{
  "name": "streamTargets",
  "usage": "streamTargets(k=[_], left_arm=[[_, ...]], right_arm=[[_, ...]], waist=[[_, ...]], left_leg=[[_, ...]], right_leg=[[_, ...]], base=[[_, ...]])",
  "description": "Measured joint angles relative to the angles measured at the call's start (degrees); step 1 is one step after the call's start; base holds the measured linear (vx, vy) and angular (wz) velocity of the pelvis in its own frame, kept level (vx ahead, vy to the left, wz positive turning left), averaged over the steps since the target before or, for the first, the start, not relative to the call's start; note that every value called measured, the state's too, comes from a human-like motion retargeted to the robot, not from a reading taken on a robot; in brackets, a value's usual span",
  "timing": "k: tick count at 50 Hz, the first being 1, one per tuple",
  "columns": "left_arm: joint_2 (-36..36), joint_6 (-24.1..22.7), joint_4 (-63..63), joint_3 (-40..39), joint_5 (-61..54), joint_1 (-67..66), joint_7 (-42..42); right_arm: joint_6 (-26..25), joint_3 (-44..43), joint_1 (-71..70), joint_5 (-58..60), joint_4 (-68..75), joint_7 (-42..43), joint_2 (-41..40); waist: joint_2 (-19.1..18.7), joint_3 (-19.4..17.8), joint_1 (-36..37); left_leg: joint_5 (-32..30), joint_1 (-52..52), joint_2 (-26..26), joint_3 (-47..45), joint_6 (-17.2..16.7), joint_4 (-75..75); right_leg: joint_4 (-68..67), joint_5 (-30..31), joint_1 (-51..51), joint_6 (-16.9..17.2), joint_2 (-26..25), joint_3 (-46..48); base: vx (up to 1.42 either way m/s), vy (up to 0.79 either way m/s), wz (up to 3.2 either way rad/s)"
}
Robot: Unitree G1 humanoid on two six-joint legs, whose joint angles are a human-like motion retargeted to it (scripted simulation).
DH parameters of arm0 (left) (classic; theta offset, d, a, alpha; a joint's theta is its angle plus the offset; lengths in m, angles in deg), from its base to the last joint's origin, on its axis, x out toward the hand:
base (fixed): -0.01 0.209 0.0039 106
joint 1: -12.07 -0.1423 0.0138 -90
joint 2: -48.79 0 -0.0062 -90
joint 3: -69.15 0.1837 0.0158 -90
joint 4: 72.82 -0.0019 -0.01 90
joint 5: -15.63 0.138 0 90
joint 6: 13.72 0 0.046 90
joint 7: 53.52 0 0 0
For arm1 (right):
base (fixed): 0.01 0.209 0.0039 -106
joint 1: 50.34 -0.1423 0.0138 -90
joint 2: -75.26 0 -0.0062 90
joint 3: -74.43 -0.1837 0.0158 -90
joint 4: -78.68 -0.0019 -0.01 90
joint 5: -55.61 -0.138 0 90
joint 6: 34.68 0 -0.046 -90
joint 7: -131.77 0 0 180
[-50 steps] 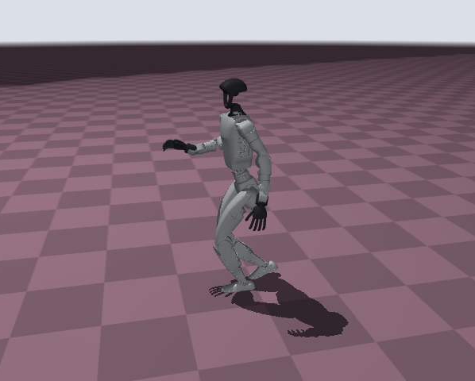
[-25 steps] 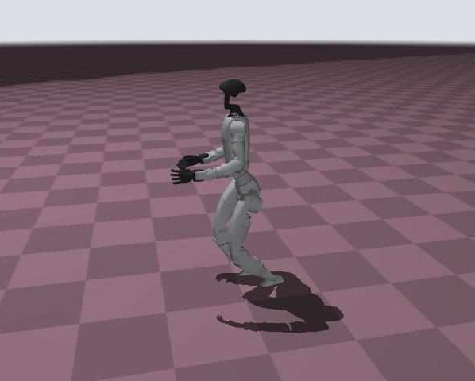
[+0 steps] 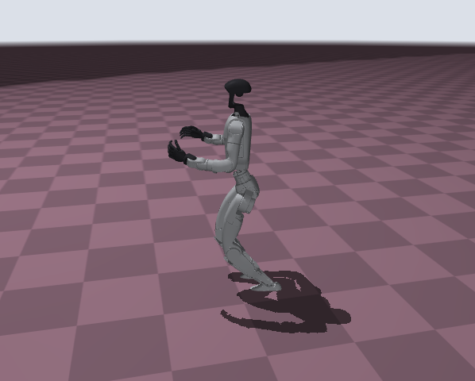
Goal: Dance
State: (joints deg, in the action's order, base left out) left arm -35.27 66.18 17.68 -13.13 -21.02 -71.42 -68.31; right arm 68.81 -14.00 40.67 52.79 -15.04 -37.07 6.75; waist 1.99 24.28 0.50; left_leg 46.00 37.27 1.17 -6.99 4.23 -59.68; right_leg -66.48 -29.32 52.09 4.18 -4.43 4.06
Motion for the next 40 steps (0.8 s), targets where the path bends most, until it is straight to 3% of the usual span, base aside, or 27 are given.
streamTargets(k=[6,11,15,20,25,29,32,35,40], left_arm=[[-3.2,0.3,15.6,9.4,-15.3,14.3,-8.2],[-6.2,1.1,13.0,11.4,-20.9,11.9,-11.0],[-8.6,2.3,2.4,8.1,-22.1,3.6,-10.4],[-8.8,2.8,-6.6,2.7,-21.4,-6.9,-5.5],[-5.5,0.4,-6.9,-0.8,-20.9,-12.7,3.3],[-3.5,-3.1,-2.9,-2.5,-21.7,-10.0,10.0],[-2.1,-6.5,4.0,-1.5,-22.5,-2.9,14.0],[-0.2,-8.9,13.2,2.9,-24.2,6.9,14.7],[3.5,-5.7,18.1,13.6,-26.0,17.7,7.7]], right_arm=[[-3.5,10.3,8.3,-14.5,14.7,-15.5,-7.1],[-4.4,10.3,10.2,-17.4,17.8,-16.8,-10.3],[-1.6,5.4,7.5,-18.1,9.1,-12.1,-10.1],[3.5,-5.6,-3.5,-11.4,-16.1,-0.5,-5.5],[5.2,-13.8,-17.7,-2.4,-35.3,12.6,2.4],[5.1,-14.9,-25.2,2.4,-40.4,21.5,6.4],[5.8,-11.7,-25.6,2.6,-40.2,25.2,7.7],[7.0,-3.1,-19.8,-3.2,-35.9,22.6,7.6],[3.2,15.3,-6.8,-17.9,-15.9,4.0,4.4]], waist=[[-3.6,0.6,-1.9],[-5.1,1.0,-2.9],[-6.2,0.1,-3.1],[-6.8,-1.8,-1.9],[-6.7,-4.2,1.1],[-5.1,-5.1,2.1],[-3.8,-5.4,0.9],[-3.3,-5.2,-1.0],[-3.2,-3.7,-3.8]], left_leg=[[0.0,-2.0,-1.3,0.3,-1.3,2.2],[1.2,-2.7,0.1,-0.3,-0.9,3.8],[1.5,-2.1,0.1,-1.1,-0.8,2.7],[1.9,1.5,-0.1,-1.1,-0.1,-2.5],[0.3,3.2,-2.4,0.1,-1.4,-8.6],[-0.2,2.9,-3.1,0.5,-1.7,-10.2],[0.6,2.1,-3.3,0.5,-1.7,-9.9],[1.2,-0.1,-4.6,-0.3,-2.1,-9.0],[2.5,-4.4,-5.3,-1.5,-2.4,-6.2]], right_leg=[[4.9,0.4,-2.5,0.3,-1.8,-0.3],[6.0,-2.9,-2.4,0.2,-1.1,-1.2],[5.2,-4.1,-1.5,0.0,-1.2,-1.5],[1.9,-4.0,2.9,-0.4,-2.4,-2.4],[1.0,-0.4,5.4,-0.8,-6.2,-2.8],[-0.3,0.2,6.3,-1.6,-7.3,-3.1],[-1.2,-0.8,7.0,-1.9,-6.8,-3.2],[-1.0,-1.8,6.8,-2.0,-6.0,-2.8],[-0.5,-2.7,5.4,-0.1,-4.5,-2.1]], base=[[0.00,0.00,0.00],[0.00,-0.01,-0.04],[0.01,-0.05,-0.26],[-0.01,-0.06,-0.32],[-0.03,-0.04,-0.62],[-0.06,-0.01,-0.35],[-0.07,0.02,-0.05],[-0.07,0.05,0.02],[-0.07,0.08,0.04]])
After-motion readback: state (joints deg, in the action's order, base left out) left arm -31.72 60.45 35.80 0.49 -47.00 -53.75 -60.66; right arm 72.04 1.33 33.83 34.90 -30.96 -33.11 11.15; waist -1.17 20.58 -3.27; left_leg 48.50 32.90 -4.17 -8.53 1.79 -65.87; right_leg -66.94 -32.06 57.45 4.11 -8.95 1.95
